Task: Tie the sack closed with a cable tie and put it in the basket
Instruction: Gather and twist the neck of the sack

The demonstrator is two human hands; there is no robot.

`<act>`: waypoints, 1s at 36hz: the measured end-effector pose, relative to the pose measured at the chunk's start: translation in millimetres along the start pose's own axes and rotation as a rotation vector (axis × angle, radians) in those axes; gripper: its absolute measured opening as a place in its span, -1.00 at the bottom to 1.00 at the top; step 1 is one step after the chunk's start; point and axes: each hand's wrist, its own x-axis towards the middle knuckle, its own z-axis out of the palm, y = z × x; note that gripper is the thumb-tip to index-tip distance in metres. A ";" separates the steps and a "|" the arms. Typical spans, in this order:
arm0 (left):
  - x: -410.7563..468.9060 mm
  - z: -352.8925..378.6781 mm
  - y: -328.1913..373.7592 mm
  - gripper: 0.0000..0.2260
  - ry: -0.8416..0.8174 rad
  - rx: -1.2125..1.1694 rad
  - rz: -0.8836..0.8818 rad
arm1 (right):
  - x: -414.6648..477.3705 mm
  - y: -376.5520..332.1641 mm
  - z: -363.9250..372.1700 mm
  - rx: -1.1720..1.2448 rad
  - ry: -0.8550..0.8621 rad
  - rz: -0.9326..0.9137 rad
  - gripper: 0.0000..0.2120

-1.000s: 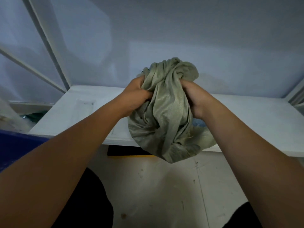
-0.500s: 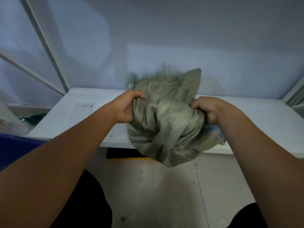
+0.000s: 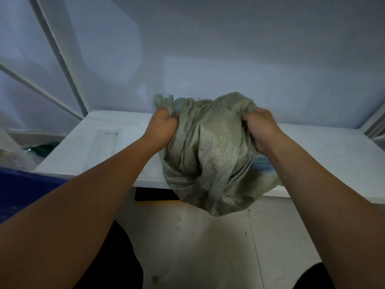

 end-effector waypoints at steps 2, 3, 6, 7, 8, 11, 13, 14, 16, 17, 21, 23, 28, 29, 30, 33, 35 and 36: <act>2.1 -1.8 5.4 -0.71 0.198 0.006 0.182 | -2.3 -3.2 -2.0 0.063 0.050 -0.120 -0.71; 3.9 -2.7 9.0 -0.72 0.265 -0.023 0.212 | -3.2 -5.0 -3.5 0.082 0.083 -0.156 -0.65; 11.9 -2.7 12.3 -0.79 0.272 -0.135 0.171 | 6.4 -3.1 -13.0 0.080 0.184 -0.120 -0.60; 13.2 -2.7 10.0 -0.77 0.230 -0.175 0.100 | 13.9 -0.4 -17.1 0.032 0.209 -0.063 -0.64; 14.5 -3.0 5.4 -0.73 0.185 -0.208 -0.002 | 19.0 3.0 -20.7 -0.046 0.224 0.019 -0.66; 11.3 -8.1 -5.0 -0.72 0.029 -0.207 -0.402 | 23.6 17.9 -29.5 -0.306 0.179 0.271 -0.73; 2.9 -11.9 -4.9 -0.77 -0.092 -0.098 -0.580 | 18.1 23.8 -32.2 -0.417 0.110 0.385 -0.85; 0.2 -12.3 -4.7 -0.78 -0.126 -0.067 -0.619 | 14.1 23.4 -32.5 -0.422 0.070 0.416 -0.88; -3.4 -12.0 -2.0 -0.82 -0.142 -0.082 -0.644 | 9.9 18.4 -32.6 -0.284 -0.039 0.432 -0.88; -3.7 -11.5 0.2 -0.85 -0.131 -0.130 -0.649 | 9.1 14.9 -31.6 -0.174 -0.085 0.420 -0.82; -1.4 -8.5 12.6 -0.84 -0.111 -0.403 -0.634 | 13.0 8.5 -25.0 0.189 -0.056 0.380 -0.68; -0.2 -4.8 14.9 -0.73 -0.129 -0.381 -0.590 | 16.6 10.8 -22.3 0.151 -0.028 0.384 -0.61; 3.7 2.3 5.6 -0.85 0.130 -0.217 -0.280 | 13.0 5.5 -13.8 0.039 0.017 0.193 -0.75; 3.6 2.0 8.9 -0.88 0.148 -0.290 -0.177 | 11.0 1.4 -12.9 0.080 0.077 0.077 -0.84; 2.4 0.2 14.2 -0.91 0.154 -0.361 -0.093 | 10.6 -1.5 -13.7 0.112 0.126 -0.022 -0.88; 8.1 -5.5 22.1 -0.89 0.211 -0.380 -0.016 | 18.0 -3.4 -21.9 0.158 0.253 -0.117 -0.74; 14.3 -8.3 13.9 -0.89 0.224 -0.332 -0.127 | 28.7 4.4 -29.8 0.109 0.283 -0.043 -0.66; 15.4 -9.4 8.1 -0.88 0.209 -0.329 -0.210 | 32.0 10.4 -32.8 0.048 0.290 0.020 -0.65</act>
